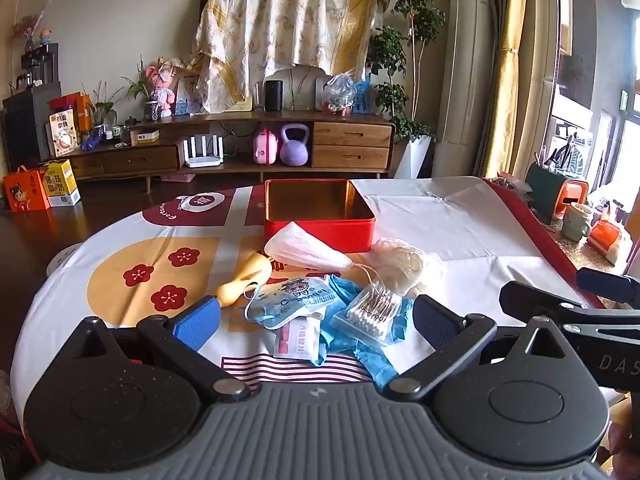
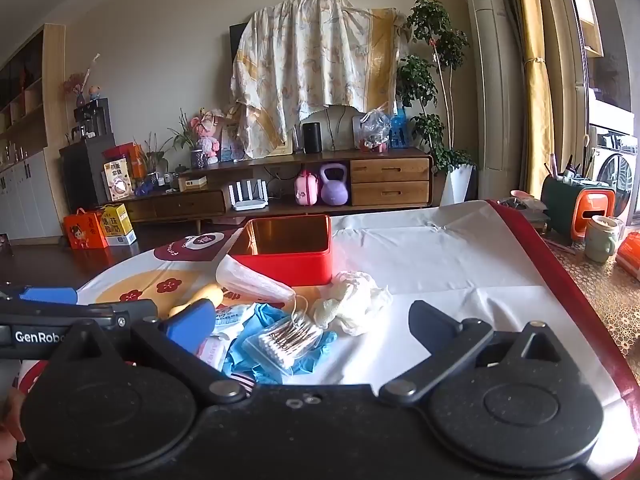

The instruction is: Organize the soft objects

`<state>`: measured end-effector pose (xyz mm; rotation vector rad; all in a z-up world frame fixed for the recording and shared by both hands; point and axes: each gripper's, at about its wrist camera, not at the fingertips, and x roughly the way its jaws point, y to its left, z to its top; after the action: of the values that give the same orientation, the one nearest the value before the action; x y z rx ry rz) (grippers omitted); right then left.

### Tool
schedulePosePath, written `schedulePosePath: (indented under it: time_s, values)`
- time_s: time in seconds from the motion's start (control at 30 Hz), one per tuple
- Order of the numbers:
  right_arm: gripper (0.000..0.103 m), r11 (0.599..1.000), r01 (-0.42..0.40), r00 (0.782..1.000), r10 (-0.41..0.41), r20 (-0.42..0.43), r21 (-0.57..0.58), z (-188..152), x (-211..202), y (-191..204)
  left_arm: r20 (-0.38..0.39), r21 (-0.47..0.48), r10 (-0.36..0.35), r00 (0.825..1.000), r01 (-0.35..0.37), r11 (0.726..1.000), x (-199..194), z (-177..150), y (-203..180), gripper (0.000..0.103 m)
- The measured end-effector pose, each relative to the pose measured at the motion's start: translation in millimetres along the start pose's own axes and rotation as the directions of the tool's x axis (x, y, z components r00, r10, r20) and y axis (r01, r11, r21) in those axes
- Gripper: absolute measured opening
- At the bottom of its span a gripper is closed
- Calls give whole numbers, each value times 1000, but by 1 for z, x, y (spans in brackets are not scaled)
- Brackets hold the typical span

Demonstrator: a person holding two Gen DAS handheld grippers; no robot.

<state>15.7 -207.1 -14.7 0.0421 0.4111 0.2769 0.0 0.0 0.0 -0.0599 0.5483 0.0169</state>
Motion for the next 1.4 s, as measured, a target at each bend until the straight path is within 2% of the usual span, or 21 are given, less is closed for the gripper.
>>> schedulePosePath:
  time_s: [0.2, 0.27, 0.43, 0.67, 0.9, 1.23, 1.4]
  values:
    - [103, 1000, 0, 1000, 0, -3, 3, 0, 1, 1, 11, -11, -4, 1000, 4, 1000, 0, -2, 8, 103]
    - [103, 1000, 5, 1000, -5, 1, 7, -1, 0, 1, -7, -9, -6, 1000, 6, 1000, 5, 0, 10, 103]
    - [103, 999, 13, 1000, -13, -1, 30, -4, 2, -2, 7, 11, 41, 999, -41, 999, 2, -2, 1, 103]
    - [103, 1000, 5, 1000, -5, 0, 22, 0, -1, -2, 0, -13, 54, 999, -54, 998, 2, -2, 9, 103]
    - [103, 1000, 7, 1000, -7, 0, 24, 1, -2, 0, 47, -30, 60, 997, -58, 998, -2, -1, 10, 103]
    - [103, 999, 36, 998, -36, 53, 2, -2, -7, 2, 36, -36, 51, 998, -50, 998, -2, 1, 10, 103]
    - [103, 1000, 10, 999, -11, 51, 21, -3, -6, 2, 37, -37, 49, 998, -48, 998, -3, 1, 10, 103]
